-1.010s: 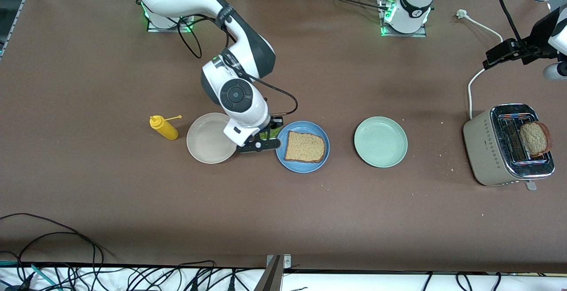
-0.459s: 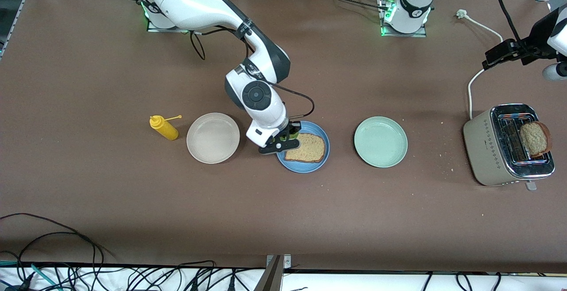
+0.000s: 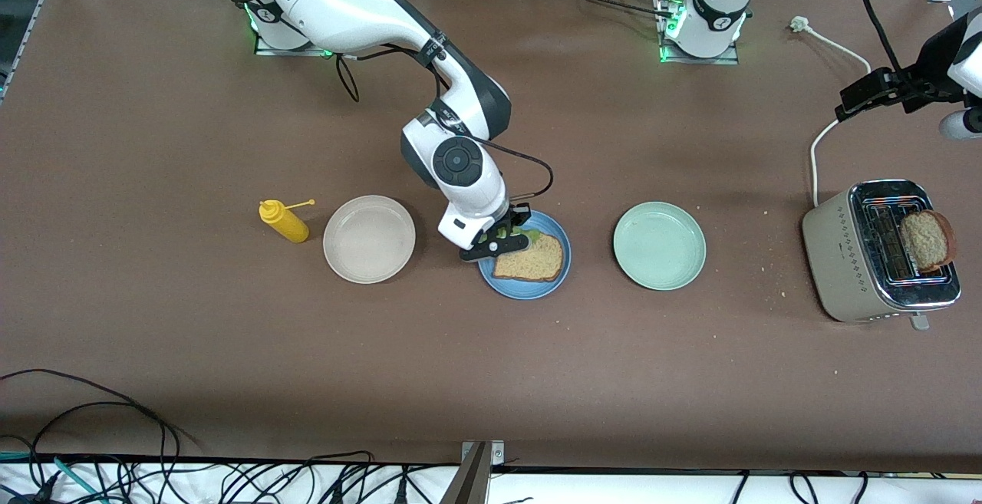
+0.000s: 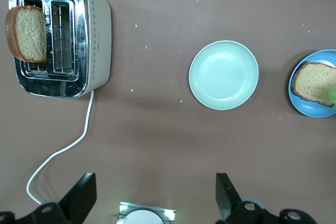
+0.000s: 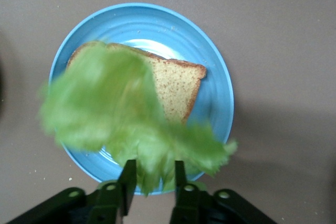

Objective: Make sandwich in blue plate with both arms
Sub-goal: 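Lay the lettuce on the bread and open the right gripper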

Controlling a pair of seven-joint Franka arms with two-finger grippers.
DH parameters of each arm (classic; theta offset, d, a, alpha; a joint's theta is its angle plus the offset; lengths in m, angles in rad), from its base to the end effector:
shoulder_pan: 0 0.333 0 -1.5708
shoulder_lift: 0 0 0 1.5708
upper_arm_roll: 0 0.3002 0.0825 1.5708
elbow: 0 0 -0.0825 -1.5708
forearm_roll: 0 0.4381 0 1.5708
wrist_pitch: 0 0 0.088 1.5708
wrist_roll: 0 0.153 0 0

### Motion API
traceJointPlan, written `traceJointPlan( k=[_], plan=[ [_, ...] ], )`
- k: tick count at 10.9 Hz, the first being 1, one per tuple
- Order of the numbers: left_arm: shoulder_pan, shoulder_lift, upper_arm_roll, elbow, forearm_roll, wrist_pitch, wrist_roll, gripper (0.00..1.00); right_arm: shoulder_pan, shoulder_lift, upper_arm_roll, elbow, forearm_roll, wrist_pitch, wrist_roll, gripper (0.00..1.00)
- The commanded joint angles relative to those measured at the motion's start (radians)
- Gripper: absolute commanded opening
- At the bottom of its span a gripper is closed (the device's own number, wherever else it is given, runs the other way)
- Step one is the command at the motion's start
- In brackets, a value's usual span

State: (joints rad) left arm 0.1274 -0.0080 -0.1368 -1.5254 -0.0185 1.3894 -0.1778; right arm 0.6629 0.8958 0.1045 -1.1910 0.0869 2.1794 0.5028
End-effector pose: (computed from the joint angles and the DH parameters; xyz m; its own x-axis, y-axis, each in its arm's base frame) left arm 0.5809 -0.0088 0.5766 0.9779 0.1645 -0.1288 0.1652 -0.9862 -0.0055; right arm 0.5913 0.5540 0.1711 0.9847 0.1742 0.0025 0.1718 -0.9686 -0.1800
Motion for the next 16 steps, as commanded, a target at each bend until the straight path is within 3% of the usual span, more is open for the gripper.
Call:
traceJointPlan(
  k=[1, 3, 7, 9, 12, 16],
  plan=[
    [0.003, 0.011, -0.003, 0.028, -0.005, -0.006, 0.004, 1.0, 0.0, -0.004, 0.003, 0.022, 0.016, -0.01, -0.004, 1.0],
    [0.003, 0.011, -0.003, 0.028, -0.006, -0.007, 0.004, 1.0, -0.008, -0.038, 0.0, 0.022, 0.016, -0.045, -0.004, 1.0],
    [0.001, 0.011, -0.004, 0.028, -0.006, -0.006, 0.004, 1.0, -0.109, -0.181, -0.022, 0.021, -0.002, -0.313, -0.021, 1.0],
    [0.001, 0.011, -0.004, 0.028, -0.006, -0.006, 0.004, 1.0, -0.135, -0.242, -0.064, 0.021, -0.027, -0.452, -0.112, 1.0],
    [0.003, 0.011, -0.003, 0.028, -0.006, -0.006, 0.004, 1.0, -0.135, -0.34, -0.21, -0.018, -0.027, -0.605, -0.341, 1.0],
    [0.003, 0.011, -0.003, 0.028, -0.006, -0.006, 0.004, 1.0, -0.143, -0.468, -0.426, -0.185, -0.01, -0.63, -0.773, 1.0]
  ],
)
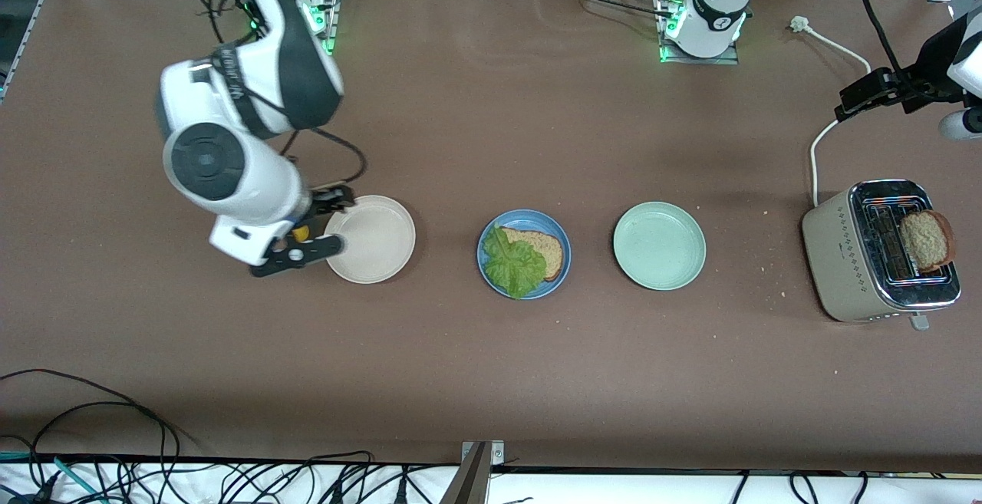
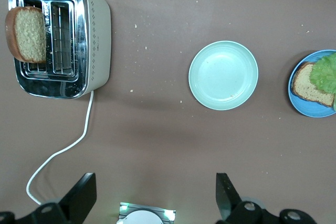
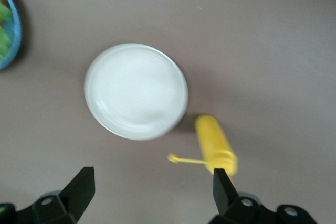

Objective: Make sandwich in blue plate with both arms
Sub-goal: 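Move the right gripper to the yellow mustard bottle and grasp it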

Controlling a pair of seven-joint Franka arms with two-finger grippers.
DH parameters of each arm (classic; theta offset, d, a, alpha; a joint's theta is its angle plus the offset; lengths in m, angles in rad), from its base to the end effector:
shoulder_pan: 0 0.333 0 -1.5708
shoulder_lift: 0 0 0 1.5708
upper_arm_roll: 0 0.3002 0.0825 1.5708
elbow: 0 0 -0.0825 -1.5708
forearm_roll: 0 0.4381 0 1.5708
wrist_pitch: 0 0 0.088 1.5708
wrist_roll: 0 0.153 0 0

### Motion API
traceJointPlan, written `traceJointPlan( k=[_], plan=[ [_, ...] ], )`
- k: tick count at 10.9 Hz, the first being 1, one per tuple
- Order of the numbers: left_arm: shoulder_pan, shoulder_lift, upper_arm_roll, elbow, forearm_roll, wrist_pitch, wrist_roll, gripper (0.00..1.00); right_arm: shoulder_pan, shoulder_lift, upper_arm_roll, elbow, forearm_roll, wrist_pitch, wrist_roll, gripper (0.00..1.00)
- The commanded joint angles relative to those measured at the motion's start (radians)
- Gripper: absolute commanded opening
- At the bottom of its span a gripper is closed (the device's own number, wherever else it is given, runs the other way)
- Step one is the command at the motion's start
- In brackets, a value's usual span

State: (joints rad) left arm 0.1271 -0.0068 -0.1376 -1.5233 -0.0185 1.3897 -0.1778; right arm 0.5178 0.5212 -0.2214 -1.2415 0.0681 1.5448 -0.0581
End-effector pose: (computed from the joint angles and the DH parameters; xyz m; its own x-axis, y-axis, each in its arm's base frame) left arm 0.5813 -0.0094 0.5770 0.9783 0.1634 -0.1276 0.1641 -0.9864 -0.0051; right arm 0.6762 0.2454 0.3878 0.9146 0.3475 -0.2068 0.3611 -0.9320 0.0306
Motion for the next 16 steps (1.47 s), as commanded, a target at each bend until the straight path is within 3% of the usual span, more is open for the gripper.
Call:
traceJointPlan(
  k=[1, 3, 7, 9, 11, 16],
  plan=[
    [0.003, 0.01, -0.002, 0.026, -0.006, -0.006, 0.004, 1.0, -0.021, -0.098, -0.136, -0.147, 0.031, 0.003, -0.335, 1.0],
    [0.003, 0.01, -0.002, 0.026, -0.006, -0.006, 0.004, 1.0, -0.103, -0.099, -0.196, -0.194, 0.134, 0.017, -0.576, 1.0],
    [0.003, 0.01, -0.002, 0.026, -0.006, -0.006, 0.004, 1.0, -0.312, -0.072, -0.2, -0.307, 0.35, 0.067, -1.034, 1.0],
    [0.002, 0.01, -0.002, 0.026, -0.008, -0.006, 0.004, 1.0, -0.379, -0.029, -0.2, -0.364, 0.502, 0.106, -1.284, 1.0],
    [0.003, 0.01, -0.002, 0.026, -0.008, -0.006, 0.004, 1.0, -0.422, 0.025, -0.199, -0.371, 0.6, 0.095, -1.454, 1.0],
    [0.008, 0.01, 0.0, 0.025, -0.008, -0.008, 0.004, 1.0, -0.504, 0.104, -0.193, -0.377, 0.832, -0.098, -1.822, 1.0]
  ],
)
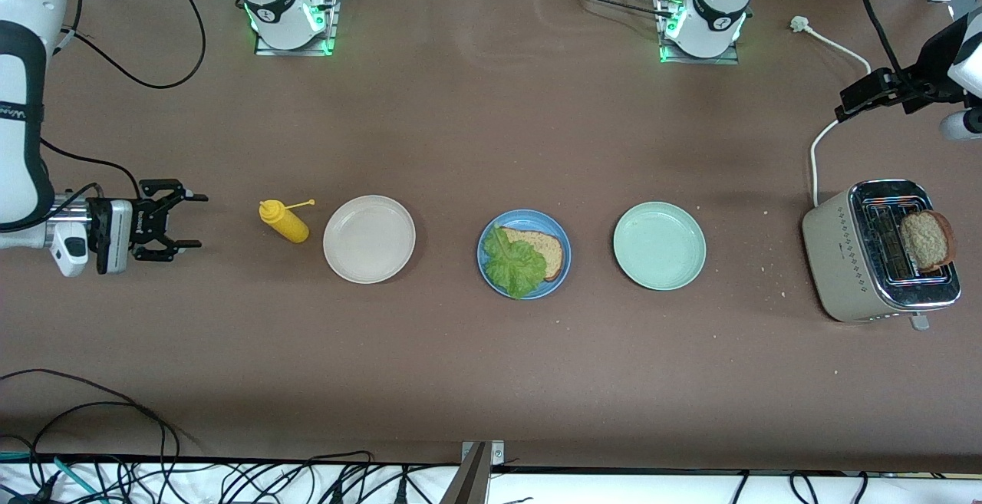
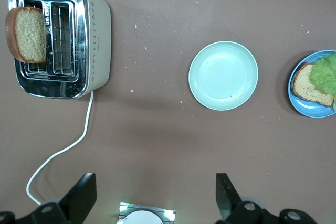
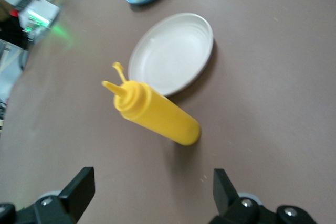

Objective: Make sandwich in blue plate with both arms
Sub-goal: 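Move the right gripper to the yellow mustard bottle and grasp it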

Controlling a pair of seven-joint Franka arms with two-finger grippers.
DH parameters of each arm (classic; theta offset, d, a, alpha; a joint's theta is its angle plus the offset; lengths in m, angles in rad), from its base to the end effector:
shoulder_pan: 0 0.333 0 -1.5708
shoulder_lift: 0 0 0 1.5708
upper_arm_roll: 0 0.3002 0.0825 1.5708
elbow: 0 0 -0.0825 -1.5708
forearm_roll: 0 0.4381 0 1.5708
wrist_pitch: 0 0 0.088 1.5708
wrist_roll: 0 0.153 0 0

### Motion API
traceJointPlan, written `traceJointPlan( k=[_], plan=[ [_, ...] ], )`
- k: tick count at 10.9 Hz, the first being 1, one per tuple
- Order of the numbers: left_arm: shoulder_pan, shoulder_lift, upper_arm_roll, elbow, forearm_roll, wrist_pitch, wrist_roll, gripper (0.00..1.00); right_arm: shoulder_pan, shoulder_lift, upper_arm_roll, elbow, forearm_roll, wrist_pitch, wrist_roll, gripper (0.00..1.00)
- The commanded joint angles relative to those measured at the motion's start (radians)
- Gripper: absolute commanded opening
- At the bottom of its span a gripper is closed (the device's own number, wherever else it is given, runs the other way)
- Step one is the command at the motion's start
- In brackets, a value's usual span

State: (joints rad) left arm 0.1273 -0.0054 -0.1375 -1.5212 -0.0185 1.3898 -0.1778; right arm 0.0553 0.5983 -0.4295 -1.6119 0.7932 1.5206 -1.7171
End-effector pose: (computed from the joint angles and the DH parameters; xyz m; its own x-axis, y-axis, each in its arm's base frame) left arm 0.5818 -0.0092 0.5772 0.9783 0.1637 -0.1268 0.1644 -0.9864 -0.0048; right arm 0.6374 -0.1126 0.2074 0.5145 0.7042 0.4892 0.8218 -0.2421 -0.5158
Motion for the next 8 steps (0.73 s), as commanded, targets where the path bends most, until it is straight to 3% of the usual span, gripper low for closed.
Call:
traceJointPlan(
  k=[1, 8],
  plan=[
    [0.009, 0.009, -0.001, 0.022, -0.008, -0.008, 0.004, 1.0, -0.04, 0.04, 0.017, -0.006, 0.135, -0.074, -0.223, 1.0],
    [0.014, 0.009, 0.002, 0.022, -0.012, -0.008, 0.004, 1.0, -0.037, 0.182, 0.058, -0.005, 0.265, -0.115, -0.499, 1.0]
  ],
)
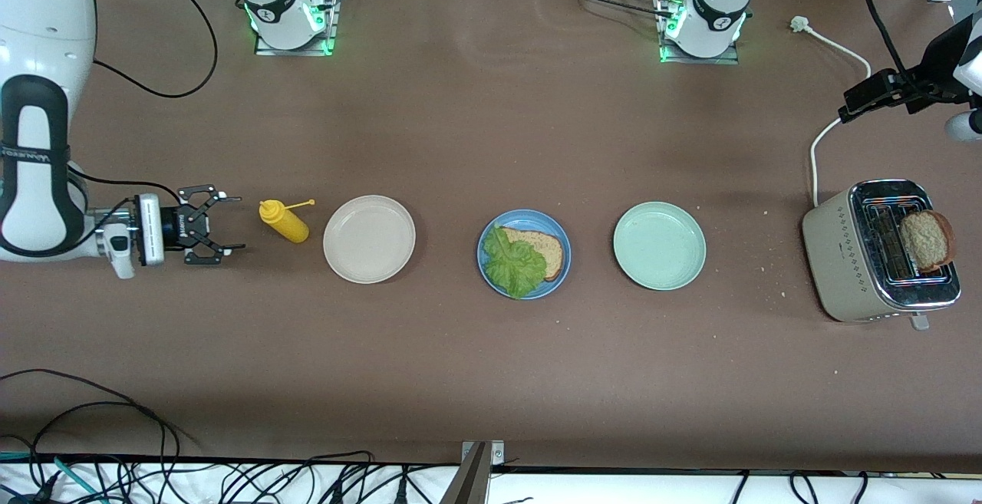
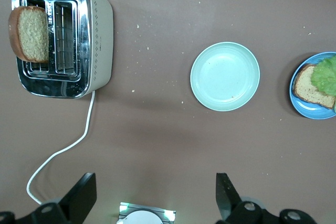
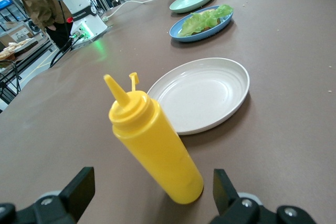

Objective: Make sandwich in blue plate with both arms
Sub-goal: 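Move the right gripper to the yellow mustard bottle and grasp it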

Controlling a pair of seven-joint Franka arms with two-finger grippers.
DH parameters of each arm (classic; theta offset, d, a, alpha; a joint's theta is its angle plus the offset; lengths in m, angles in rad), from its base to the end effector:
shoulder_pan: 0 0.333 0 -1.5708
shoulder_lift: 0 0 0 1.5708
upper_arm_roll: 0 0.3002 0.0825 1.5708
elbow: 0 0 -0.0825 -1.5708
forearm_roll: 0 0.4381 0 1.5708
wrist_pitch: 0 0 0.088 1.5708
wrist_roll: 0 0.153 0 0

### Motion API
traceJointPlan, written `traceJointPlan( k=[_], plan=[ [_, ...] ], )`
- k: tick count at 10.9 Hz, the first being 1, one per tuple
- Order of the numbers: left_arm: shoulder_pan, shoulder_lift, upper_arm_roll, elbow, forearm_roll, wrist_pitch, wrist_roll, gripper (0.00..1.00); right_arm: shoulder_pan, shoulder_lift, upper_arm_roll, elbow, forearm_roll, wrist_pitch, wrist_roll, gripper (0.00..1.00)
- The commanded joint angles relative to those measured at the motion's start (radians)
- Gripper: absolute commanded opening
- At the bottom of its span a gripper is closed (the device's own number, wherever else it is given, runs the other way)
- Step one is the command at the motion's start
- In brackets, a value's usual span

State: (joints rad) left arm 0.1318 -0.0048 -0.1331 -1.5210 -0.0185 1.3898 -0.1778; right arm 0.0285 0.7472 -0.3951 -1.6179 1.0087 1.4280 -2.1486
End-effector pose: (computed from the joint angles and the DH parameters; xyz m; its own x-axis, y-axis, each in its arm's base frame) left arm 0.5820 -0.0040 0.5770 0.9768 0.1724 -0.1272 0.1732 -0.9849 -0.0048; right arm 0.6225 -0.0795 0.1289 0.2767 0.5537 0.7854 0.9268 0.0622 -0.3703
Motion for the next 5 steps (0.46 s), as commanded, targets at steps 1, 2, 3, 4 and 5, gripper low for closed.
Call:
traceJointPlan(
  k=[1, 2, 3, 4, 5],
  plan=[
    [0.009, 0.008, -0.002, 0.024, -0.012, -0.008, 0.004, 1.0, -0.01, 0.044, 0.039, 0.001, 0.053, -0.024, -0.088, 1.0],
    [0.011, 0.008, -0.002, 0.022, -0.014, -0.008, 0.004, 1.0, -0.016, 0.053, 0.064, 0.001, 0.071, -0.029, -0.117, 1.0],
    [0.011, 0.008, 0.0, 0.022, -0.012, -0.008, 0.004, 1.0, -0.018, 0.067, 0.074, 0.003, 0.088, -0.044, -0.151, 1.0],
    [0.012, 0.008, 0.001, 0.022, -0.014, -0.006, 0.004, 1.0, -0.018, 0.076, 0.079, 0.001, 0.105, -0.069, -0.172, 0.96],
    [0.014, 0.008, 0.001, 0.022, -0.015, -0.008, 0.006, 1.0, -0.019, 0.077, 0.079, 0.003, 0.105, -0.073, -0.184, 0.93]
  ],
)
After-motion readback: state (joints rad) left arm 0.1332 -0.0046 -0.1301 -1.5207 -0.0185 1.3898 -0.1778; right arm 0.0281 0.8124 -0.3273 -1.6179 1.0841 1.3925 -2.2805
